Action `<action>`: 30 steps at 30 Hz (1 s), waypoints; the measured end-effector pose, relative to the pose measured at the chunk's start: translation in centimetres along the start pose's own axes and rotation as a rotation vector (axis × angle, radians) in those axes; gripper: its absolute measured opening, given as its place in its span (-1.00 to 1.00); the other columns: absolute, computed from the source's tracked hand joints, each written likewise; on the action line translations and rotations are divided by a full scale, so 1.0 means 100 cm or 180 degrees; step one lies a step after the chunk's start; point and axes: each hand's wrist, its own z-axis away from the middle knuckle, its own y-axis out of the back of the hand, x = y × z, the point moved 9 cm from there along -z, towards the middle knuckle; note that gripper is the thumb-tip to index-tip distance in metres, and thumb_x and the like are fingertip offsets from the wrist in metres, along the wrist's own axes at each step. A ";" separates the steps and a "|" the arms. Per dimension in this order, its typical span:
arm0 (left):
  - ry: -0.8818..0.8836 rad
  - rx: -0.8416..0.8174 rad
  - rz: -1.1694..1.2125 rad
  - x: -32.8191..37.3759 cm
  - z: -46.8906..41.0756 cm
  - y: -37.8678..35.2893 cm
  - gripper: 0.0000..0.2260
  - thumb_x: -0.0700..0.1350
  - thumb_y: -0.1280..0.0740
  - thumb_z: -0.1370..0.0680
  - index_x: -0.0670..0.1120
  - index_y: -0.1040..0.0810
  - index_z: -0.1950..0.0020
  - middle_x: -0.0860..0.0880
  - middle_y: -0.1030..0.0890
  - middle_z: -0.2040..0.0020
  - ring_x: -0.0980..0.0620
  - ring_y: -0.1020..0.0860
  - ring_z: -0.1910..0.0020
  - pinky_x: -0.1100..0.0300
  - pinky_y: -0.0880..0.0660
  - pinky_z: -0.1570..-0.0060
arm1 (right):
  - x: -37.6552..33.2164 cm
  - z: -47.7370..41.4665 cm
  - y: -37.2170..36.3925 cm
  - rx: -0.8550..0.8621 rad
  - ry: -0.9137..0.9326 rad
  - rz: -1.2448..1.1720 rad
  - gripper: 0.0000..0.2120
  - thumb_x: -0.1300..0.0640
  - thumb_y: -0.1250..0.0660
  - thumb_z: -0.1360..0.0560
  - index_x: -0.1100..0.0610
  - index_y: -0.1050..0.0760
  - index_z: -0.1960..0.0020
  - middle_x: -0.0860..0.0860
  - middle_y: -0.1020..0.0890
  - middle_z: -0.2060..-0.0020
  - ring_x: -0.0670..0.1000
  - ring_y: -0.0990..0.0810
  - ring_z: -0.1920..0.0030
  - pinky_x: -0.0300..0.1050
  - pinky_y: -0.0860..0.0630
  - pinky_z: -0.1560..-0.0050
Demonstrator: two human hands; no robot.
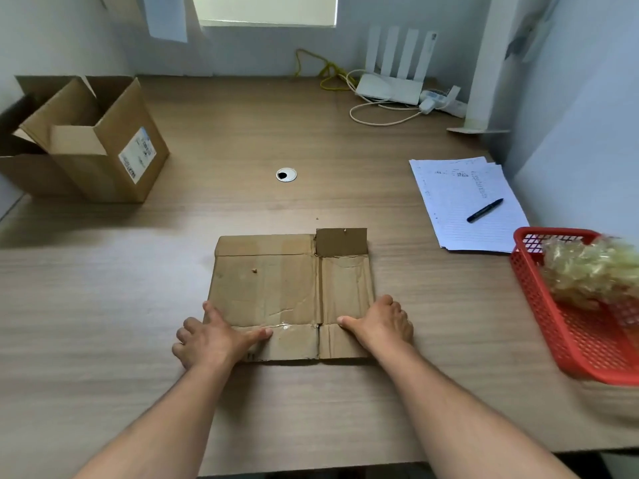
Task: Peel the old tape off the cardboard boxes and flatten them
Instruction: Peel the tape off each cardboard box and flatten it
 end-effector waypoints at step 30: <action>-0.3178 -0.0201 0.1336 0.140 0.179 0.015 -0.02 0.39 -0.45 -0.21 0.16 -0.05 -0.48 -0.13 -0.22 -0.29 -0.22 -0.38 -0.25 -0.13 -0.45 -0.20 | 0.199 0.206 0.107 0.1938 -0.1193 -0.1127 -0.13 -0.14 -0.45 -0.39 0.06 0.01 -0.46 0.14 -0.34 -0.37 0.14 -0.47 -0.27 -0.11 -0.45 -0.04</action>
